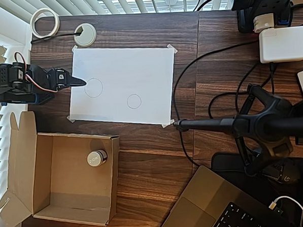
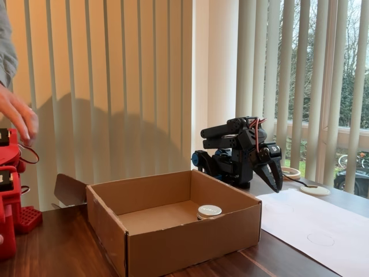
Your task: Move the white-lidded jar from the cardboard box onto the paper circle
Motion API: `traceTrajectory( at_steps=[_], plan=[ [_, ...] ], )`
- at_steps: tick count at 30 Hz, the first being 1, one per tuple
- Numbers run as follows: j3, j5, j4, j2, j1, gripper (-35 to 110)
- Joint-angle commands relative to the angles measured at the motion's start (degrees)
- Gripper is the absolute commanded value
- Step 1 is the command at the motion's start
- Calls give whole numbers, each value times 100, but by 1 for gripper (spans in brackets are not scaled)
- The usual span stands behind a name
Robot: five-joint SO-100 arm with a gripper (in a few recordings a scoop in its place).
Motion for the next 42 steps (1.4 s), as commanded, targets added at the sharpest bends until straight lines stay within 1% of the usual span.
traceTrajectory(
  at_steps=[1,11,13,16,17,24,27,31,36,39,42],
  plan=[
    [-211,-105,70,360,-26,0],
    [-211,-229,70,360,-141,0],
    [-211,-229,70,360,-141,4],
    [-211,-211,70,360,-123,22],
    [-211,-202,70,360,-123,25],
    [-229,-527,-53,343,-132,29],
    [-571,-765,-53,141,-70,29],
    [-1389,-1151,-53,-642,26,29],
    [-2900,-2408,62,-1978,483,29],
    [-3735,-2821,167,-2760,809,31],
    [-4271,-3533,132,-3261,1283,31]
  ],
)
